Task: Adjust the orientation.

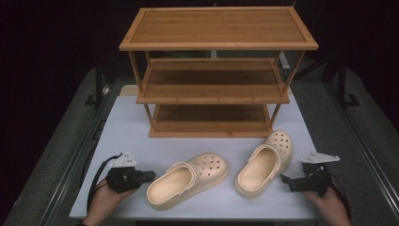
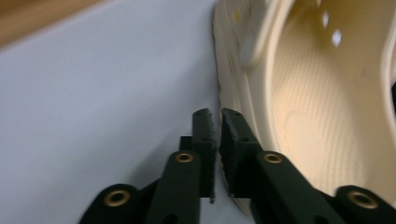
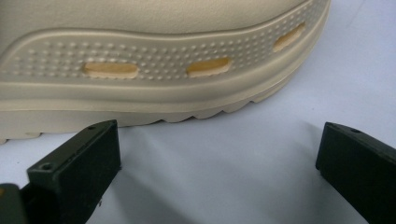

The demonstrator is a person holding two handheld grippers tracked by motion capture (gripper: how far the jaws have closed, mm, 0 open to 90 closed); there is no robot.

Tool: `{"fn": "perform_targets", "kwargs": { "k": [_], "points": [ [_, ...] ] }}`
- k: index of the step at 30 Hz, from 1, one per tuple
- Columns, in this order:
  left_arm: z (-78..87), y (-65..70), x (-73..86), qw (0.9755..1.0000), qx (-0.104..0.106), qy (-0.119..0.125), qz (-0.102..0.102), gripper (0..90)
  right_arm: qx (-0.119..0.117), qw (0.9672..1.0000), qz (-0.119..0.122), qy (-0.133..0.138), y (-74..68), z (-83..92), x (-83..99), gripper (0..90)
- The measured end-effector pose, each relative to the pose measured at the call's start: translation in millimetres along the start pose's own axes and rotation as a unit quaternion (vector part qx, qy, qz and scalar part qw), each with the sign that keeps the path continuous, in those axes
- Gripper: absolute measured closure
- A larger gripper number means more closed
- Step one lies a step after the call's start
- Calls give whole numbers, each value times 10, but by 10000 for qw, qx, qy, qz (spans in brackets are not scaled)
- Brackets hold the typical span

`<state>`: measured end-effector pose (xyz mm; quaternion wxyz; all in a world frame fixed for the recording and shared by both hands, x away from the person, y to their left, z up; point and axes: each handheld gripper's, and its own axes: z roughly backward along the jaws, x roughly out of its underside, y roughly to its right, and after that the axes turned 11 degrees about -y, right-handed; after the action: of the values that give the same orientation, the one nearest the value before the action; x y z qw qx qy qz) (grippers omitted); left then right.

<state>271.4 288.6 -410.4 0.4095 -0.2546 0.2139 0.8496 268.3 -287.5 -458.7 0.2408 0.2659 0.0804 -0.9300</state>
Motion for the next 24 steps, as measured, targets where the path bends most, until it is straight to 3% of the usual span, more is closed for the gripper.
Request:
{"fn": "perform_targets", "kwargs": {
  "k": [4, 8, 13, 17, 24],
  "points": [
    [37, 5, -107, 9997, 123, 225, -52, 727, -1, 10000, -1, -4, 0, -1, -1, 0],
    [-44, 94, -266, 9991, 188, 265, -270, 591, 3, 10000, -2, 4, -1, -2, 0, 0],
    [-181, 200, -443, 9980, 252, 237, -524, 525, 4, 10000, -6, 4, -3, -1, 0, 0],
    [-326, 253, -570, 9970, 284, 145, -706, 500, 6, 10000, -3, 8, -3, -1, 1, 0],
    [-469, 262, -690, 9963, 325, 62, -799, 524, 5, 10000, -6, 7, -3, 0, 1, 0]
  ]
}}
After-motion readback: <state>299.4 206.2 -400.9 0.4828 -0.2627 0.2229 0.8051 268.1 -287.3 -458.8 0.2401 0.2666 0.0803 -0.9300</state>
